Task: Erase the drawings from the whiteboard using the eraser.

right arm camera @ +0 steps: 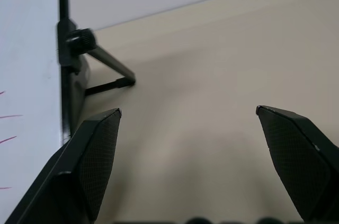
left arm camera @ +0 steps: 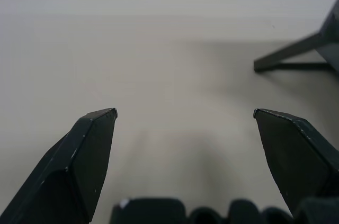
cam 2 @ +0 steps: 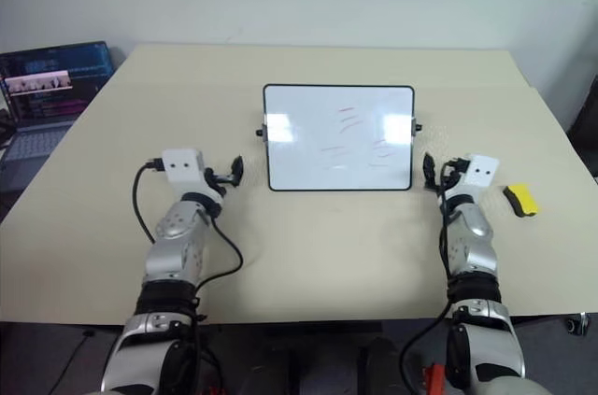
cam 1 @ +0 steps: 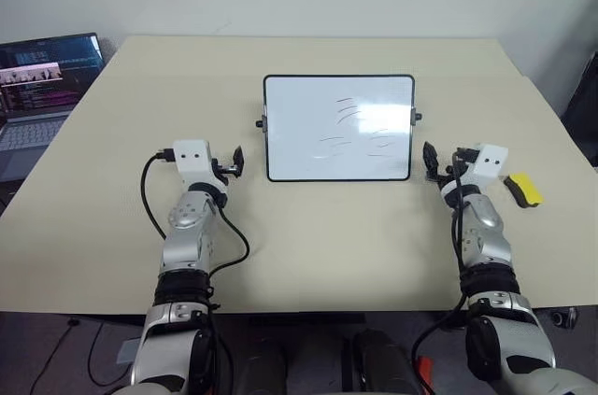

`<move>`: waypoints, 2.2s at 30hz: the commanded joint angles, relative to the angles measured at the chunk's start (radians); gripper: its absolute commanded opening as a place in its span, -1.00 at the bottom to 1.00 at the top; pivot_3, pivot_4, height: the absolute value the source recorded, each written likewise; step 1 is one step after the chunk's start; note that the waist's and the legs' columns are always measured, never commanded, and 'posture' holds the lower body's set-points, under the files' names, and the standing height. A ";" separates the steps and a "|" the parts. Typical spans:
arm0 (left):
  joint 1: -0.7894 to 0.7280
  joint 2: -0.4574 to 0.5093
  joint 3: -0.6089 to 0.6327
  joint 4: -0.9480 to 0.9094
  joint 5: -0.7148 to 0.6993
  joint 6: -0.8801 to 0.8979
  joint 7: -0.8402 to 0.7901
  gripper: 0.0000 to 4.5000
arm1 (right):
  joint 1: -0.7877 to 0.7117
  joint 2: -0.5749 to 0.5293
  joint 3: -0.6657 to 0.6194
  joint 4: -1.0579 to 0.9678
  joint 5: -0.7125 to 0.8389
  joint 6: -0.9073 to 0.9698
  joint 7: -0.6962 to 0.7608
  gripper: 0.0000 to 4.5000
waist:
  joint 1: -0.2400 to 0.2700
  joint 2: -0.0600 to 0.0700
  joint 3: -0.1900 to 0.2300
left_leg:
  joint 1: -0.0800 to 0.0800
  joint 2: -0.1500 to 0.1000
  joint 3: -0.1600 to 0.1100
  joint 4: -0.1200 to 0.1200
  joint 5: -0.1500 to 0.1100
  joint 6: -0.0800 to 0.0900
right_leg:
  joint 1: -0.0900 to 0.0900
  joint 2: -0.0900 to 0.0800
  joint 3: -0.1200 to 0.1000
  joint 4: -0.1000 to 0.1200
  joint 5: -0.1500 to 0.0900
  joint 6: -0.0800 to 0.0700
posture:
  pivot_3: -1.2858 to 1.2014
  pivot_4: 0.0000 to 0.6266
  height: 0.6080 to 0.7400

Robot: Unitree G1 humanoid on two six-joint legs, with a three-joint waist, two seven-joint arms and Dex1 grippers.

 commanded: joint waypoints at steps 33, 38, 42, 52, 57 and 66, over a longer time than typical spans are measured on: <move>0.073 0.051 -0.006 -0.301 -0.018 0.119 -0.061 1.00 | 0.022 0.011 0.032 -0.315 0.015 0.127 -0.013 0.98 | 0.000 0.000 0.000 | 0.000 0.000 0.000 0.000 0.000 0.000 | 0.000 0.000 0.000 0.001 0.000 0.000 | 0.03 -0.52 1.00; 0.082 0.064 -0.010 -0.409 -0.039 0.193 -0.072 1.00 | 0.029 -0.007 0.026 -0.360 0.027 0.160 -0.007 0.98 | 0.000 0.000 0.000 | 0.000 0.000 0.000 0.000 0.000 0.000 | 0.000 0.000 0.000 0.001 0.000 0.000 | 0.03 -0.52 1.00; 0.054 0.056 -0.017 -0.426 -0.040 0.233 -0.065 1.00 | 0.035 -0.020 0.030 -0.369 0.032 0.177 0.003 0.98 | 0.000 0.000 0.000 | 0.000 0.000 0.000 0.000 0.000 0.000 | 0.000 0.000 0.000 0.001 0.000 0.000 | 0.03 -0.52 1.00; 0.058 0.055 -0.042 -0.396 -0.026 0.237 -0.071 1.00 | 0.029 -0.009 0.036 -0.341 0.023 0.174 0.005 0.98 | 0.000 0.000 0.000 | 0.000 0.000 0.000 0.000 0.000 0.000 | 0.000 0.000 0.000 0.001 0.000 0.000 | 0.03 -0.52 1.00; 0.049 0.042 -0.046 -0.330 -0.016 0.203 -0.064 1.00 | 0.035 0.006 0.037 -0.293 0.005 0.148 -0.010 0.98 | 0.000 0.000 0.000 | 0.000 0.000 0.000 0.000 0.000 0.000 | 0.000 0.000 0.000 0.001 0.000 0.000 | 0.03 -0.52 1.00; 0.055 0.042 -0.038 -0.363 -0.028 0.208 -0.074 1.00 | 0.008 -0.010 0.032 -0.286 0.009 0.152 0.006 0.98 | 0.000 0.000 0.000 | 0.000 0.000 0.000 0.000 0.000 0.000 | 0.000 0.000 0.000 0.001 0.000 0.000 | 0.03 -0.52 1.00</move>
